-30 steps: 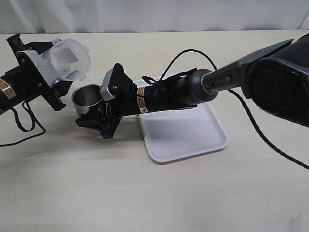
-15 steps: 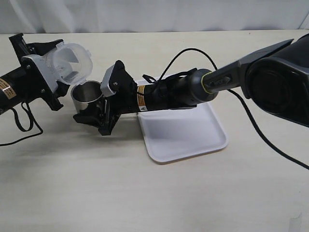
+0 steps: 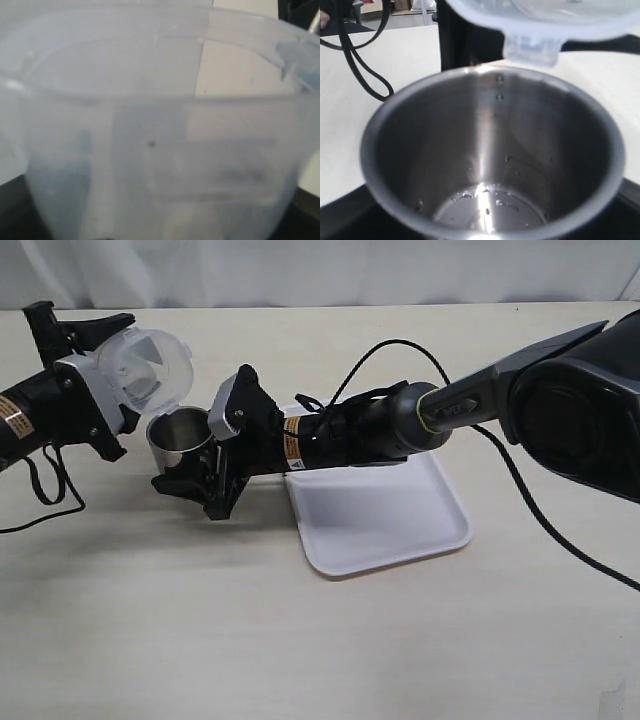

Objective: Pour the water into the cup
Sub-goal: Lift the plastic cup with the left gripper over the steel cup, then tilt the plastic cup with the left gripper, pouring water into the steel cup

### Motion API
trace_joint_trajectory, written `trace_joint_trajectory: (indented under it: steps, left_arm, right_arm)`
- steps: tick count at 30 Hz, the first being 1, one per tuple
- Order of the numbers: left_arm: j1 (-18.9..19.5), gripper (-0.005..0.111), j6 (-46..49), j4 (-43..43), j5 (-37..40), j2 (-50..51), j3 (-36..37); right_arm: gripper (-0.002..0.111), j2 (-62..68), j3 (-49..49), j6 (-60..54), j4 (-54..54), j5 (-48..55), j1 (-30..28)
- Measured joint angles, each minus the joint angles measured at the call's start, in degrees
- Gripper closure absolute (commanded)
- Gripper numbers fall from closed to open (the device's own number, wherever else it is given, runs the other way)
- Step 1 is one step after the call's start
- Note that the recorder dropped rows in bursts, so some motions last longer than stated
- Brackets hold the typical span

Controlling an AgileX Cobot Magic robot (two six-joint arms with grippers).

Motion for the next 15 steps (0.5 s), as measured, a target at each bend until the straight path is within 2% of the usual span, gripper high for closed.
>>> trace_joint_trajectory:
  steps: [15]
  left_arm:
    - [0.0,0.107,5.3,0.0,0.0,0.0,0.0]
  right_arm:
    - [0.104,0.0,0.0,-3.0,3.9,0.7,0.0]
